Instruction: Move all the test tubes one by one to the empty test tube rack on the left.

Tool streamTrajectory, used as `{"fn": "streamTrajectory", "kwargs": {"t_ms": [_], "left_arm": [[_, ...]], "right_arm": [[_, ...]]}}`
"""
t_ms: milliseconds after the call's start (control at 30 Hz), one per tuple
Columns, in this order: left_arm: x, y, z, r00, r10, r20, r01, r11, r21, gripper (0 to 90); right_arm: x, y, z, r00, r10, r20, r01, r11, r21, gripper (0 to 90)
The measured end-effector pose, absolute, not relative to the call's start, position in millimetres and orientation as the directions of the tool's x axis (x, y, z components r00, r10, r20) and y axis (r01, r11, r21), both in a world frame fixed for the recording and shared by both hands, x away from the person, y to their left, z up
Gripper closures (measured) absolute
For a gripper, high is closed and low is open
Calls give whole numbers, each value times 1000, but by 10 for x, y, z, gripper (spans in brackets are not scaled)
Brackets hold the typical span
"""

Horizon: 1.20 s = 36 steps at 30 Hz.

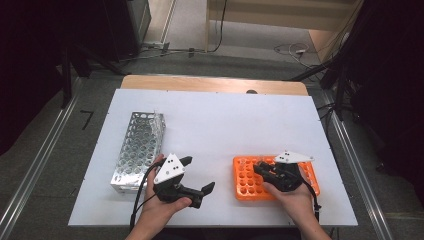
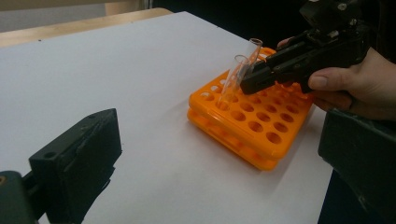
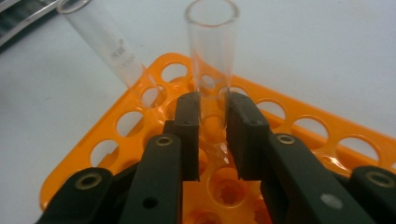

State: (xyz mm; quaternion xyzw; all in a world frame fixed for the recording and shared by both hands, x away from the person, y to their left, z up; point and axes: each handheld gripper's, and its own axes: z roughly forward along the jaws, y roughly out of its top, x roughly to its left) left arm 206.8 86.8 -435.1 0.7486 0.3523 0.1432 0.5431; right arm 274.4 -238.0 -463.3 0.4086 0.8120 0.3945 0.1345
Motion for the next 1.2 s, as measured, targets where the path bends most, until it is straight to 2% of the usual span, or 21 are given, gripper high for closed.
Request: {"fn": "streamTrajectory", "kwargs": {"t_ms": [667, 1200], "left_arm": [[2059, 869, -4352, 710, 683, -168, 374, -164, 913, 0], [2040, 846, -4319, 719, 673, -173, 370, -160, 915, 0]], "right_arm": [[2654, -2503, -4504, -645, 755, 116, 494, 297, 817, 743], [2422, -2458, -4292, -726, 680, 108, 425, 319, 847, 744]]}}
